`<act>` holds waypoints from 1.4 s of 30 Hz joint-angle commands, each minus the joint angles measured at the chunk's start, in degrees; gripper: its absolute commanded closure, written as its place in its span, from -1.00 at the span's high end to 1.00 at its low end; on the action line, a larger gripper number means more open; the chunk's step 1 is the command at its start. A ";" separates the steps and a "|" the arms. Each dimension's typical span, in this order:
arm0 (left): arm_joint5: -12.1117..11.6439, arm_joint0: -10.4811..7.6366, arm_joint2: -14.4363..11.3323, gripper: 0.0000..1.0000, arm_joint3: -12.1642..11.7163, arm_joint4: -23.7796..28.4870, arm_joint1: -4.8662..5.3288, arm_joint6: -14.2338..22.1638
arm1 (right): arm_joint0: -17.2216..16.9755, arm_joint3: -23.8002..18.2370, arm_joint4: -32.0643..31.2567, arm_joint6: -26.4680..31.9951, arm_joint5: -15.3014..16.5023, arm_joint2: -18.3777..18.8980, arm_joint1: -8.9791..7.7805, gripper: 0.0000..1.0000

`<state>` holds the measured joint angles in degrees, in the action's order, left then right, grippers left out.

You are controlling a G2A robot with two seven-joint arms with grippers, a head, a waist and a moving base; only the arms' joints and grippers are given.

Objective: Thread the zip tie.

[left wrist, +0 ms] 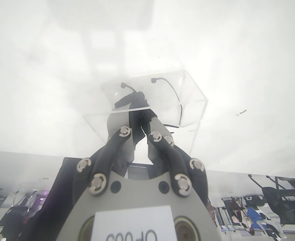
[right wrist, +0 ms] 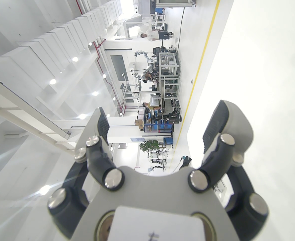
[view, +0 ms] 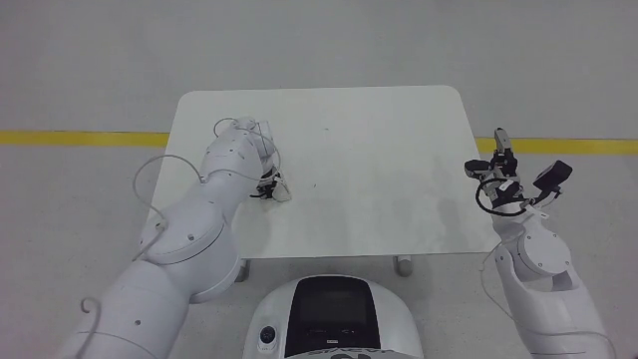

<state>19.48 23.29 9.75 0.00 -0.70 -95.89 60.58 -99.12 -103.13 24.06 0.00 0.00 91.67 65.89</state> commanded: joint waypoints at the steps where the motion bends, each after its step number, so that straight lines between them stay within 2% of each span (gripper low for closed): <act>1: 0.00 -0.31 -0.01 -1.00 0.00 -0.02 -0.10 0.27 | 0.00 0.00 0.00 0.00 0.00 0.00 0.00 1.00; 8: 0.00 -1.12 -0.01 -1.00 0.00 -0.22 -0.22 1.06 | 0.00 0.00 0.00 0.00 0.00 0.00 0.00 1.00; 20: 0.00 -1.91 -0.01 -1.00 0.00 -2.06 -1.02 1.18 | 0.00 0.00 0.00 0.00 0.00 0.00 0.00 1.00; 26: -0.23 -1.26 0.05 -1.00 0.00 -1.94 -1.30 0.31 | 0.00 0.00 0.00 0.00 0.00 0.00 0.00 1.00; 31: -1.36 -0.79 0.19 -1.00 0.00 -1.40 -1.07 -0.23 | 0.00 0.00 0.00 0.00 0.00 0.00 0.00 1.00; 42: -0.93 -0.59 0.32 -1.00 0.00 -0.97 -0.86 -0.52 | 0.00 0.00 0.00 0.00 0.00 0.00 0.00 1.00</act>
<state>18.55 22.70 10.06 0.00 -1.67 -96.75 60.05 -99.12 -103.13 24.06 0.00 0.00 91.67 65.89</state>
